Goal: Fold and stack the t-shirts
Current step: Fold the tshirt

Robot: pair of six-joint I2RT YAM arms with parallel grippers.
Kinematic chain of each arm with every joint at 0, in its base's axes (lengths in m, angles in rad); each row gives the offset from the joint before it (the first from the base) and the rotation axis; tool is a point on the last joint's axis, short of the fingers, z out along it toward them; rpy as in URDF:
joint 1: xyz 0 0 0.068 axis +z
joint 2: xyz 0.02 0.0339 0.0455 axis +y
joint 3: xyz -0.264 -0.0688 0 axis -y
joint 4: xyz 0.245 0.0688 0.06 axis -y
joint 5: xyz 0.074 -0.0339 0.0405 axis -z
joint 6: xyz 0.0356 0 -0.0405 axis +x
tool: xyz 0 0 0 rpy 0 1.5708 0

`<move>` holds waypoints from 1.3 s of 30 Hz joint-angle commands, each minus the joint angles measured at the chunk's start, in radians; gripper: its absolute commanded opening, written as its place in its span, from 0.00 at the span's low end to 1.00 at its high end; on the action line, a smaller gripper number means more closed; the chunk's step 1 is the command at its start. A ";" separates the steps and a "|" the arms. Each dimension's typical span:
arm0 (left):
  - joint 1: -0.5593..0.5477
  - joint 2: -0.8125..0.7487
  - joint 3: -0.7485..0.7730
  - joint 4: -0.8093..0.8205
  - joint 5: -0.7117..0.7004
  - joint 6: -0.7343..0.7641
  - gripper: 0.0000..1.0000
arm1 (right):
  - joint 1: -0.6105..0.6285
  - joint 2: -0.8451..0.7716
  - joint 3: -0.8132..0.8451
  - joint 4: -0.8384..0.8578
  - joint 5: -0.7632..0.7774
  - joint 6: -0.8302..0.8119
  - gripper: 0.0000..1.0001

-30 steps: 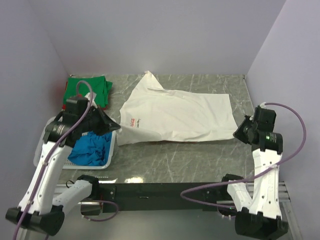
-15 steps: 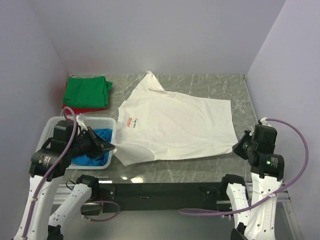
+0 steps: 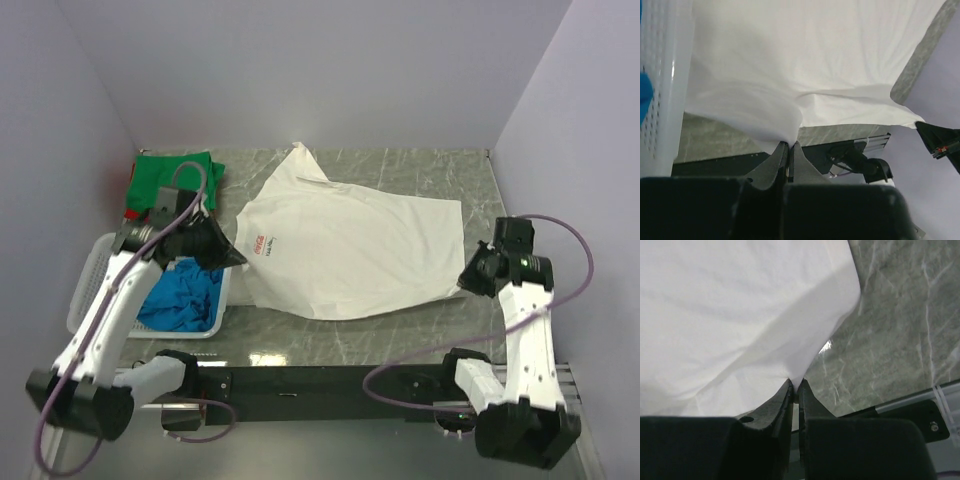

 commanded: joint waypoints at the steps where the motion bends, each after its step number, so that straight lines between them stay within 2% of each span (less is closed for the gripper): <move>1: -0.002 0.149 0.095 0.119 0.003 0.131 0.01 | 0.004 0.116 -0.012 0.151 0.004 -0.008 0.00; 5: 0.000 0.340 0.233 0.158 0.018 0.192 0.01 | 0.004 0.270 0.009 0.236 0.011 -0.030 0.00; 11: 0.003 0.616 0.458 0.170 0.018 0.265 0.01 | 0.004 0.558 0.130 0.294 0.012 -0.053 0.00; 16: 0.003 0.837 0.632 0.144 0.052 0.311 0.01 | 0.004 0.710 0.265 0.273 0.026 -0.073 0.00; 21: 0.014 0.978 0.807 0.129 0.050 0.320 0.01 | -0.003 0.840 0.402 0.243 0.038 -0.097 0.00; 27: 0.024 1.130 0.980 0.073 0.076 0.320 0.01 | -0.011 0.954 0.477 0.228 0.046 -0.120 0.00; 33: 0.032 1.164 1.023 0.084 0.052 0.308 0.01 | -0.011 1.006 0.474 0.251 0.017 -0.105 0.00; 39: 0.043 1.196 1.066 0.130 0.109 0.267 0.01 | -0.012 1.017 0.482 0.257 0.024 -0.113 0.00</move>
